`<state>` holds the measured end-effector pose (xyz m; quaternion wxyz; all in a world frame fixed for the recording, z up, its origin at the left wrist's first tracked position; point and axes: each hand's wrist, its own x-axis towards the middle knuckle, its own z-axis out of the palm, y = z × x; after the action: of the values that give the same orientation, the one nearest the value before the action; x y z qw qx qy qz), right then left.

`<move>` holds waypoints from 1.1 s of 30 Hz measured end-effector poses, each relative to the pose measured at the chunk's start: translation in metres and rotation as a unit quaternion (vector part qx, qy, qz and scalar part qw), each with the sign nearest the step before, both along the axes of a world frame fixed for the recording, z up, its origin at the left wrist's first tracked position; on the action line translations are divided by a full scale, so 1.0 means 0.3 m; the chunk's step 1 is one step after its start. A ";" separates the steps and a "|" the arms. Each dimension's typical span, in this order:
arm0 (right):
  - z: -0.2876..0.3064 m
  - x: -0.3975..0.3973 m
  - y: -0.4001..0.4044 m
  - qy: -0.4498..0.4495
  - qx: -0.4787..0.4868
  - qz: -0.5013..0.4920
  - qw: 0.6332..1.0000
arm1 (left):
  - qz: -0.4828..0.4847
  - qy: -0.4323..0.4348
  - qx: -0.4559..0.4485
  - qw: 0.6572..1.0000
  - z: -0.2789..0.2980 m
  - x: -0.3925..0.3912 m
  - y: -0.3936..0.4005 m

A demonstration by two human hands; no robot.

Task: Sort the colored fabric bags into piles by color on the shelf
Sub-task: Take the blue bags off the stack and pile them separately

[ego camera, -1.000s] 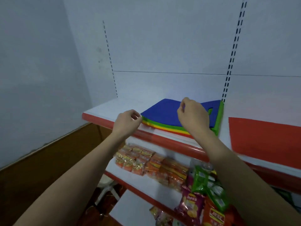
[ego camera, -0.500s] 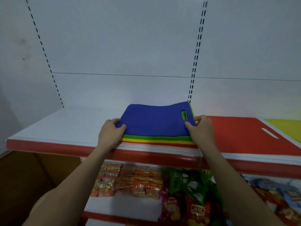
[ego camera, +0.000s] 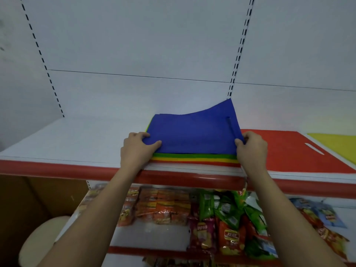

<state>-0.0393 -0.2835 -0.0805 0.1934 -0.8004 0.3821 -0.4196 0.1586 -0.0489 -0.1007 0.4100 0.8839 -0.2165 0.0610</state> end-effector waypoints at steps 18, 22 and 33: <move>0.293 -0.051 0.123 -0.067 0.098 0.083 0.989 | -0.122 0.164 -0.148 0.968 0.307 -0.029 0.053; 0.323 -0.160 0.148 -0.113 0.130 0.097 0.980 | -0.221 0.228 -0.256 0.913 0.320 -0.069 0.061; 0.267 -0.613 0.178 -0.137 0.166 -0.031 0.976 | -0.353 0.223 -0.172 0.892 0.271 -0.354 -0.156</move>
<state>-0.2231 -0.2300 -0.0005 0.3607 -0.6801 0.4407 -0.4617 0.0524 -0.0958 -0.0195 0.5876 0.6556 -0.4030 -0.2499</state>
